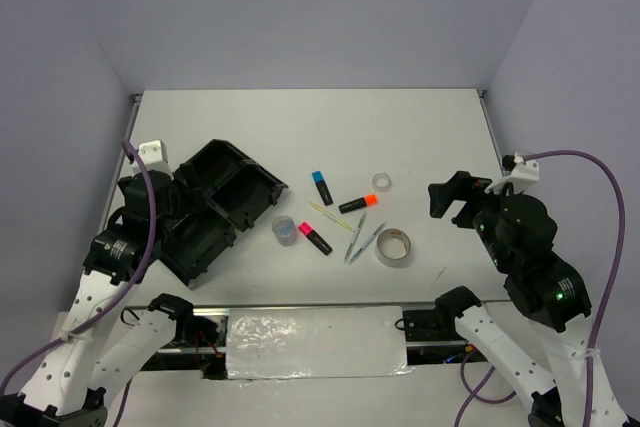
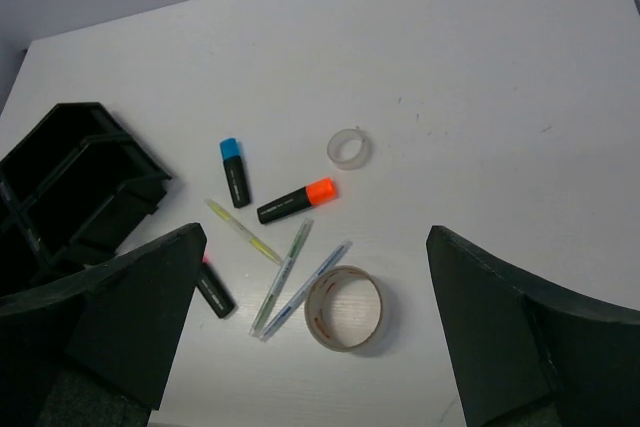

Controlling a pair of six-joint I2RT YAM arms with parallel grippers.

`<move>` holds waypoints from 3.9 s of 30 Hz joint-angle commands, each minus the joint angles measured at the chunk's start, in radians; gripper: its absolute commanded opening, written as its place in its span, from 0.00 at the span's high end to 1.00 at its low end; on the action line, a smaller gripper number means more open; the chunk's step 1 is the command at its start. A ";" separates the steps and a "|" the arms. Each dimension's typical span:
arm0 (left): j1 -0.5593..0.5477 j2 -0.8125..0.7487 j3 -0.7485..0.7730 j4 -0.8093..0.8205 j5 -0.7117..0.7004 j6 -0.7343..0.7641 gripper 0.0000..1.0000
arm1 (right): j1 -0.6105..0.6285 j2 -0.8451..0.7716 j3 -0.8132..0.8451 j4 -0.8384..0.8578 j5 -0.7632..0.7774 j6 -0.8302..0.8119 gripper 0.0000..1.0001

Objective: Sort the stationery into containers
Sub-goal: Pick up the stationery from the center of the board, then place the stationery in the storage box.

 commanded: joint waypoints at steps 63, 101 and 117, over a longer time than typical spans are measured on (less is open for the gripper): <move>-0.492 0.855 0.025 0.298 0.122 -0.284 0.03 | 0.017 0.071 -0.091 0.077 -0.417 -0.051 0.00; 0.114 1.004 0.547 0.114 -0.002 -0.177 0.61 | 0.041 0.065 -0.100 0.114 -0.455 -0.071 0.00; 0.155 1.030 0.441 0.194 0.072 -0.212 0.10 | 0.049 0.111 -0.123 0.138 -0.504 -0.075 0.00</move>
